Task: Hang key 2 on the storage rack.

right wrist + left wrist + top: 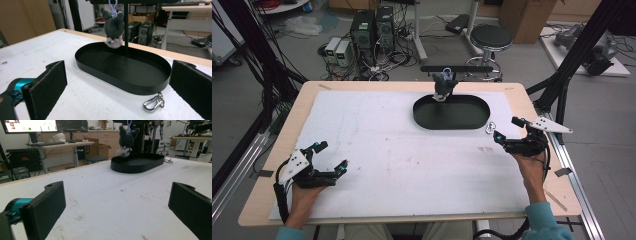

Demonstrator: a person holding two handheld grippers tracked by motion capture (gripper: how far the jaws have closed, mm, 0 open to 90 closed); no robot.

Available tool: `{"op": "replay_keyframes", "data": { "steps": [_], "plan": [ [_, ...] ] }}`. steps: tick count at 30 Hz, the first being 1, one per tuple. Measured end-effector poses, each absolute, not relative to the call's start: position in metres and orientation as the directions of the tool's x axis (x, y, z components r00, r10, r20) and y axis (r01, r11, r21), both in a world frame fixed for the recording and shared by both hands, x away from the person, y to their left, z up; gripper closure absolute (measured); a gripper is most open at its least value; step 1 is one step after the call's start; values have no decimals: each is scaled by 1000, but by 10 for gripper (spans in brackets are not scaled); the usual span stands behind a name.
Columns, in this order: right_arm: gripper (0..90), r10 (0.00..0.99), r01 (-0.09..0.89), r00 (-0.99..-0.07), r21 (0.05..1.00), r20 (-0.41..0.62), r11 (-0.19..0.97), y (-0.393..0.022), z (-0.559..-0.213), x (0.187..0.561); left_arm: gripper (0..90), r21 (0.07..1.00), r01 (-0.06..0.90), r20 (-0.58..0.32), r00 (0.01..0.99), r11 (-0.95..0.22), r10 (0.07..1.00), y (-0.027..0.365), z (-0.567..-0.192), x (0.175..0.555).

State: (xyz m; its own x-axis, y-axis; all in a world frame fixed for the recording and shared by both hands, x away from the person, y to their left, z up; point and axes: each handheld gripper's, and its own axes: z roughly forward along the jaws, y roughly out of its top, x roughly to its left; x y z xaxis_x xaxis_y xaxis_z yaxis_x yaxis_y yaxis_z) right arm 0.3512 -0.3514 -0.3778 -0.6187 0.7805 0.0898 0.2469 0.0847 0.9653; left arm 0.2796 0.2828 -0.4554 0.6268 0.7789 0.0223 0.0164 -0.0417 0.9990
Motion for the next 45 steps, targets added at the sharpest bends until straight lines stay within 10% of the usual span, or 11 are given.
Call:
{"op": "replay_keyframes", "data": {
  "steps": [45],
  "plan": [
    [12,762,412,-647,836,-11,362,-352,-339,449,17,1000,-30,19,602,-1,798,286,-457,275]
  ]
}}
